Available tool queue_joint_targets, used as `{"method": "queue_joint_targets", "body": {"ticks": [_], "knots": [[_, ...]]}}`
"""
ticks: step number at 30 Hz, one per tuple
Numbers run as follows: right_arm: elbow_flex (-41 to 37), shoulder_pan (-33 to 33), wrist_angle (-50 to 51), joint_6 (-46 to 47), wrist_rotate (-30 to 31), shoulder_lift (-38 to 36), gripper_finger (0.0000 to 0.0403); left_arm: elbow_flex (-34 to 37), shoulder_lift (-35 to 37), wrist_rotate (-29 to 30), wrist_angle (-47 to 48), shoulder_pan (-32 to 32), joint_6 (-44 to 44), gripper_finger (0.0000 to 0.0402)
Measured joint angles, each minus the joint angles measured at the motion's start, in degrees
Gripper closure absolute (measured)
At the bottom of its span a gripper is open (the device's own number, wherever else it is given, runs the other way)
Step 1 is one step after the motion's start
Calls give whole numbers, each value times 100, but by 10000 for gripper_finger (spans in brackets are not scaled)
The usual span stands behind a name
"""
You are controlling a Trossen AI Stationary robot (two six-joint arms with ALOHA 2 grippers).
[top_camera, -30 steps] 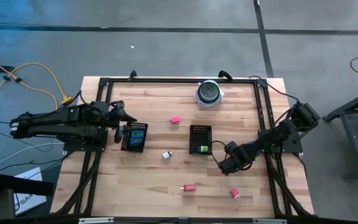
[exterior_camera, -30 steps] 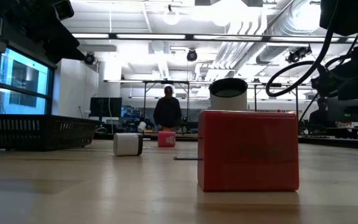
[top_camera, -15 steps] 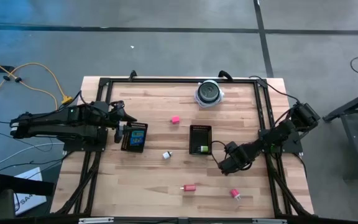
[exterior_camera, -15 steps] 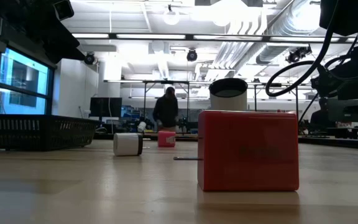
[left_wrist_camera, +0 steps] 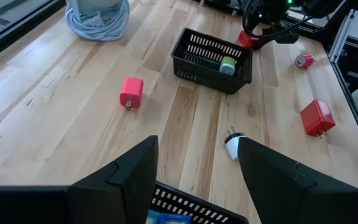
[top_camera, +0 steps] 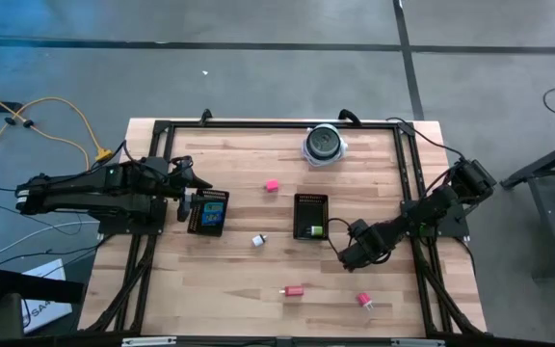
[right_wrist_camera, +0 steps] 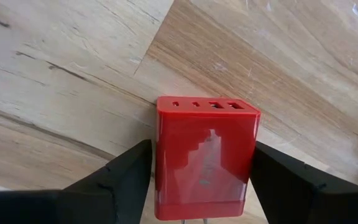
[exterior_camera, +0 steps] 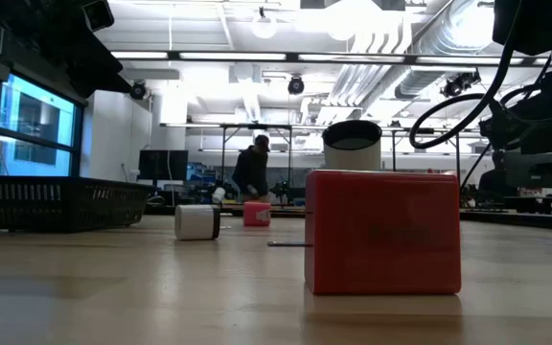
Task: Pick & Place Office items
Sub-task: Put the right red charger adapter into the right black bin
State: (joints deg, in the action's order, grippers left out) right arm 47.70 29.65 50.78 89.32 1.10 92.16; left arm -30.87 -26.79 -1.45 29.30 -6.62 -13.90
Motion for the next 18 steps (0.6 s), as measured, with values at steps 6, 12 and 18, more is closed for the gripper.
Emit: {"method": "queue_joint_targets", "body": {"ticks": [6, 12, 18], "knots": [[0, 0, 0, -49, 6, 0, 161, 0, 0, 0, 0, 1, 1, 186], [-1, 0, 5, -63, 15, 0, 161, 0, 2, 0, 0, -1, 0, 186], [-1, 0, 5, -66, 20, 0, 161, 0, 0, 0, 0, -1, -1, 186]]}}
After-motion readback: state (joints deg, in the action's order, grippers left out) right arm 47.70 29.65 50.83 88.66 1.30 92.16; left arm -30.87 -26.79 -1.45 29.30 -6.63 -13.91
